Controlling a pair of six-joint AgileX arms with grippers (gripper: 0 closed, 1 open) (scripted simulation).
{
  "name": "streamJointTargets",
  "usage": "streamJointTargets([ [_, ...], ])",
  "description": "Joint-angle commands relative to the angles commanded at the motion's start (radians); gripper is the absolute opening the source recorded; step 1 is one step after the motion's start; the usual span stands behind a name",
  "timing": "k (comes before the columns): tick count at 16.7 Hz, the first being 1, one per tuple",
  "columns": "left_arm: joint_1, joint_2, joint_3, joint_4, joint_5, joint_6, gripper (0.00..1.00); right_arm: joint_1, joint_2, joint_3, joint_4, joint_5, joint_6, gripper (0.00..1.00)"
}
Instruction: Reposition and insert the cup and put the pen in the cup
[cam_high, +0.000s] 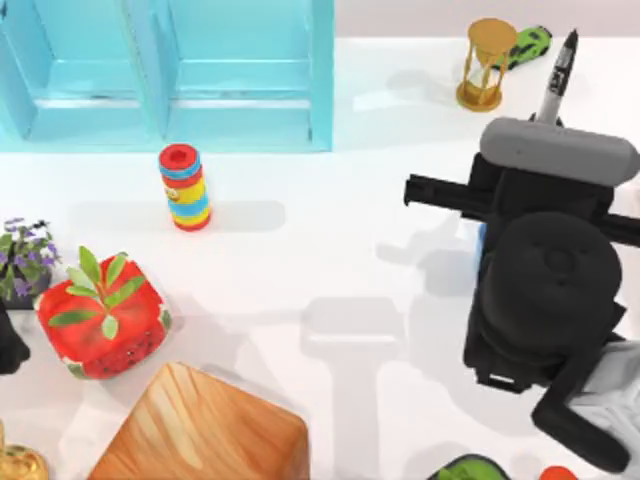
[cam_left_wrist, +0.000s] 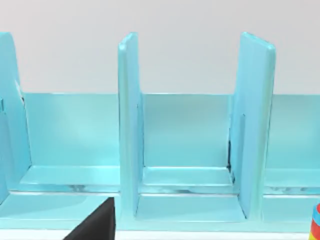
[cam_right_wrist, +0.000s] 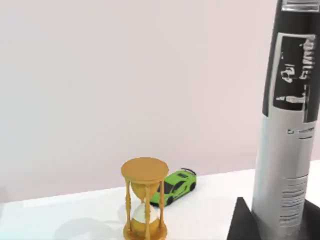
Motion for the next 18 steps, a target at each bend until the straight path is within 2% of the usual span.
streamJointTargets([
  [9, 0.000, 0.000, 0.000, 0.000, 0.000, 0.000, 1.00, -0.005, -0.008, -0.020, 0.041, 0.009, -0.017, 0.00],
  [15, 0.000, 0.000, 0.000, 0.000, 0.000, 0.000, 1.00, -0.125, 0.101, 0.012, 0.095, -0.112, -0.003, 0.00],
  [18, 0.000, 0.000, 0.000, 0.000, 0.000, 0.000, 1.00, -0.129, 0.105, 0.017, 0.102, -0.116, 0.001, 0.00],
])
